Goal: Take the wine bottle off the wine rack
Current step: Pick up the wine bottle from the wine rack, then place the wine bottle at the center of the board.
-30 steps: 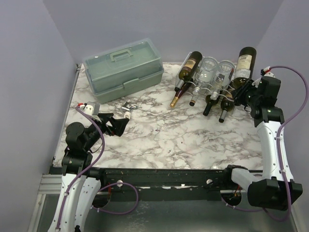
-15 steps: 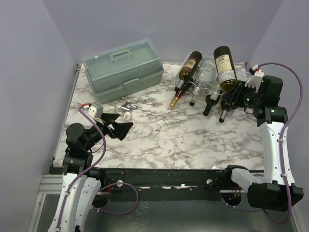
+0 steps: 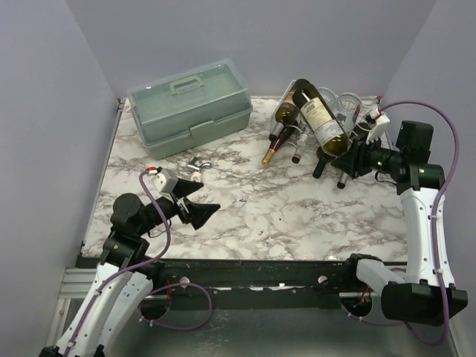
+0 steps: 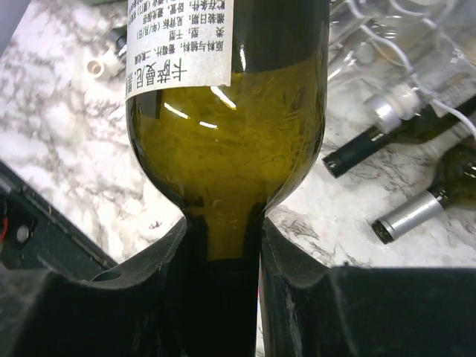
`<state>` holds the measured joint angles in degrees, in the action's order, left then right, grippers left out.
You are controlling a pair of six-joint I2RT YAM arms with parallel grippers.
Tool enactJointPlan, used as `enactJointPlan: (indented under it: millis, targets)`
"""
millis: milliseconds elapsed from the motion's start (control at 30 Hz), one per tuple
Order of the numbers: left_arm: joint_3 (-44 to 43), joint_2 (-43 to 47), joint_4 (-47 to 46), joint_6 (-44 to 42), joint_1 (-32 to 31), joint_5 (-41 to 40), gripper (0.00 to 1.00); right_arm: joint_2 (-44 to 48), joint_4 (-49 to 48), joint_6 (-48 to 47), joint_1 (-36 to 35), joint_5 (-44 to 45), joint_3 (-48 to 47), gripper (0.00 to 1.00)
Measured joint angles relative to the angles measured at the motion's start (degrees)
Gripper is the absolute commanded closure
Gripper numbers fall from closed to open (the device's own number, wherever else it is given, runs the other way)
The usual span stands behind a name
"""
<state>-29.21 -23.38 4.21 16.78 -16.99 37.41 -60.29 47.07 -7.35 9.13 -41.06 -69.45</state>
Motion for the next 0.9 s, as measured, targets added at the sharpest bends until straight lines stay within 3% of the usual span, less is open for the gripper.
enactJointPlan:
  millis: [300,500,667,900]
  targets:
    - [0.1,-1.9,-1.0,-8.9,-19.5,-11.9,0.02,-0.9,10.1,-17.6,-0.1,-10.4,0.0,1.00]
    - [-1.1,-5.1,-1.5,-22.0,-33.7,-23.3,0.04,-2.9,14.9,-25.3,-0.2,-11.1,0.3,1.00]
    - [-2.1,-11.7,-2.4,-38.2,-44.5,-32.4,0.01,-3.8,18.6,-31.1,-0.7,-11.1,1.7,1.00]
    - [-2.2,-20.2,-5.5,-56.6,-48.9,-38.2,0.01,-6.9,18.9,-33.6,-8.1,-8.3,4.4,1.00]
